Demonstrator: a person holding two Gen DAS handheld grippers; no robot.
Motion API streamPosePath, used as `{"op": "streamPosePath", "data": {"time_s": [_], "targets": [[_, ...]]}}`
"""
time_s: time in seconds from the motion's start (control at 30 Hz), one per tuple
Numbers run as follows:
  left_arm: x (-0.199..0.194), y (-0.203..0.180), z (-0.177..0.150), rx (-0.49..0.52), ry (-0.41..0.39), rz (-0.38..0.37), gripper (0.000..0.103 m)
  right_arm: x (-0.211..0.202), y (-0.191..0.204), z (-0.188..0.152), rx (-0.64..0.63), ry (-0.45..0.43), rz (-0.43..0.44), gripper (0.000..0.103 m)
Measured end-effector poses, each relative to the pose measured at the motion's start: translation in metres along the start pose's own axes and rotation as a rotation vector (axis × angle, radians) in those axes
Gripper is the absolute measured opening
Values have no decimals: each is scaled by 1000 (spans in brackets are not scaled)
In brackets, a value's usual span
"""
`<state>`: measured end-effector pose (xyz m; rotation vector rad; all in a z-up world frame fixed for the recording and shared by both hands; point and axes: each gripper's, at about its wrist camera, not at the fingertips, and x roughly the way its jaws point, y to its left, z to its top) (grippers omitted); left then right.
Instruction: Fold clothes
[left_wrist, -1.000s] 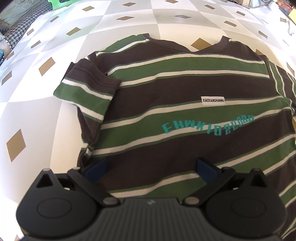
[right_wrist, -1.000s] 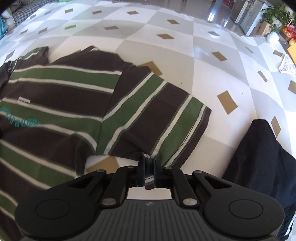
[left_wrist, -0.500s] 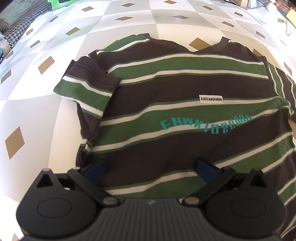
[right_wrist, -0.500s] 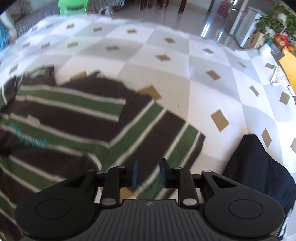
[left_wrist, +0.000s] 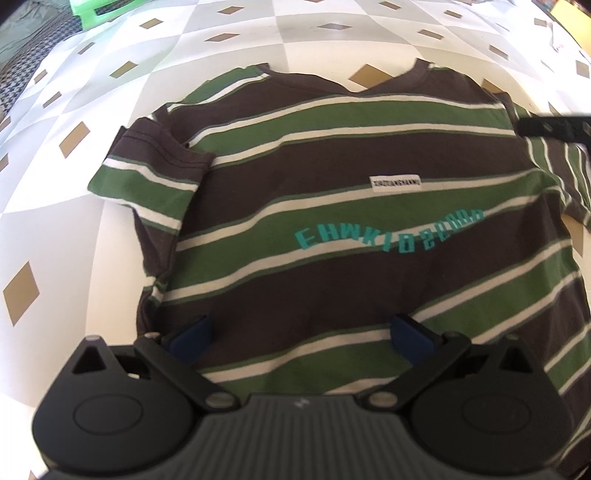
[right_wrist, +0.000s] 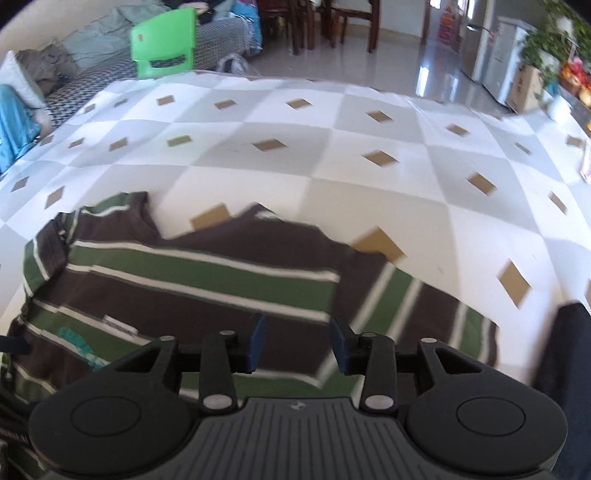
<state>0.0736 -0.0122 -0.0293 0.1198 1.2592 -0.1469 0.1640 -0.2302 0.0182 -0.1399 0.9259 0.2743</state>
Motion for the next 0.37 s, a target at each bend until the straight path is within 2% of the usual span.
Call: {"op": "streamPosePath", "data": {"time_s": [0.1,0.23,0.37], "targets": [[0,2,5,-34,8,-13,103,11,13,5,-14,-2,31,40],[-4,11,15,-125,-45,-68,103,26,31,9,-59,-1,32,40],[-5,15,27,-175,-96,-24,103,44,42,8,-103,23,4,40]]}}
